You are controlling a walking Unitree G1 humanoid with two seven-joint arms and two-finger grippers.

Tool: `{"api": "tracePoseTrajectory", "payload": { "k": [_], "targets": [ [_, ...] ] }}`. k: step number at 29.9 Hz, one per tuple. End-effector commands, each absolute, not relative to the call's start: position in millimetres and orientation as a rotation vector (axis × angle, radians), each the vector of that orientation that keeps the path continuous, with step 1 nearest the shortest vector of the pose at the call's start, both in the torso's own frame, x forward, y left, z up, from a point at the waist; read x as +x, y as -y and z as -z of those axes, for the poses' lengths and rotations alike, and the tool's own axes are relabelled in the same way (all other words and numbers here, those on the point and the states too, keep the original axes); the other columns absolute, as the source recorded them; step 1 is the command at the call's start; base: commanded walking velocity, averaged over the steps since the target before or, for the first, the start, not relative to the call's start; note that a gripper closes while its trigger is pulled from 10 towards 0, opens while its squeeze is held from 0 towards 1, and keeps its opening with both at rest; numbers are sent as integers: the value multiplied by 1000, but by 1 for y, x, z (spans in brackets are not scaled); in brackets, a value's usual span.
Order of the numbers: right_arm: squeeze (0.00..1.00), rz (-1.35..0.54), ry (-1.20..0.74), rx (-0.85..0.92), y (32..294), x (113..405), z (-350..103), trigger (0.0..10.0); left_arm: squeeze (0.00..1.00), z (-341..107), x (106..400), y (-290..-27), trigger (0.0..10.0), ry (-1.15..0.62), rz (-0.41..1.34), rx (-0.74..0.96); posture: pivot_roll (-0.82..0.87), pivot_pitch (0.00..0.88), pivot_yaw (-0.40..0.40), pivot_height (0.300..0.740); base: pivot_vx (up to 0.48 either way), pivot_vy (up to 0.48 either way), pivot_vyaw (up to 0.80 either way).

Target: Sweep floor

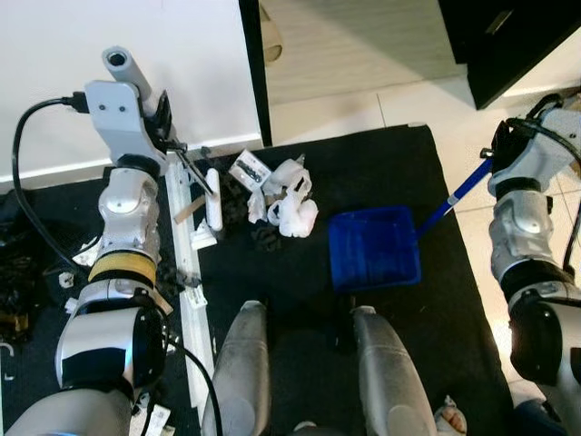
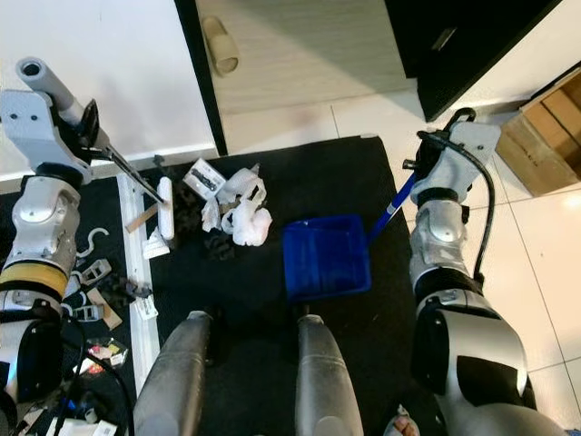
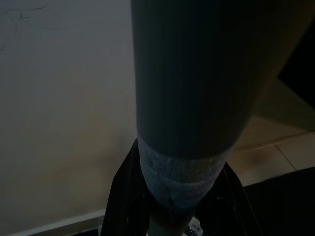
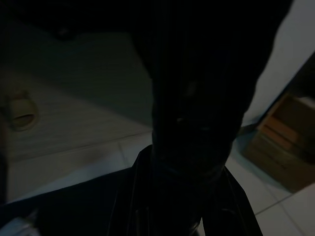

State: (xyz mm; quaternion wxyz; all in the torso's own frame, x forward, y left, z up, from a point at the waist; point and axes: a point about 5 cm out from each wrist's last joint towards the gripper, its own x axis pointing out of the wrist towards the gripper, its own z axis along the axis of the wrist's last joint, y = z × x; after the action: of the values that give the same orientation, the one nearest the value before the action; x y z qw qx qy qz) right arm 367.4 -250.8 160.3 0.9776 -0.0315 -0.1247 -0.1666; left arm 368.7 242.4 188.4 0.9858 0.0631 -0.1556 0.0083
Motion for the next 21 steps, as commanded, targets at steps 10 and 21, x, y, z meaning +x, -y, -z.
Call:
{"api": "tracePoseTrajectory", "payload": {
  "k": [10,21],
  "targets": [
    [0,473,410,-108,260,369,-193,10000,0,-190,374,-229,10000,333,32,125,106,466,-32,740,0,0,0],
    [0,487,310,165,252,346,-132,10000,0,-179,369,-225,10000,328,60,161,112,459,-27,740,0,0,0]
  ]
}}
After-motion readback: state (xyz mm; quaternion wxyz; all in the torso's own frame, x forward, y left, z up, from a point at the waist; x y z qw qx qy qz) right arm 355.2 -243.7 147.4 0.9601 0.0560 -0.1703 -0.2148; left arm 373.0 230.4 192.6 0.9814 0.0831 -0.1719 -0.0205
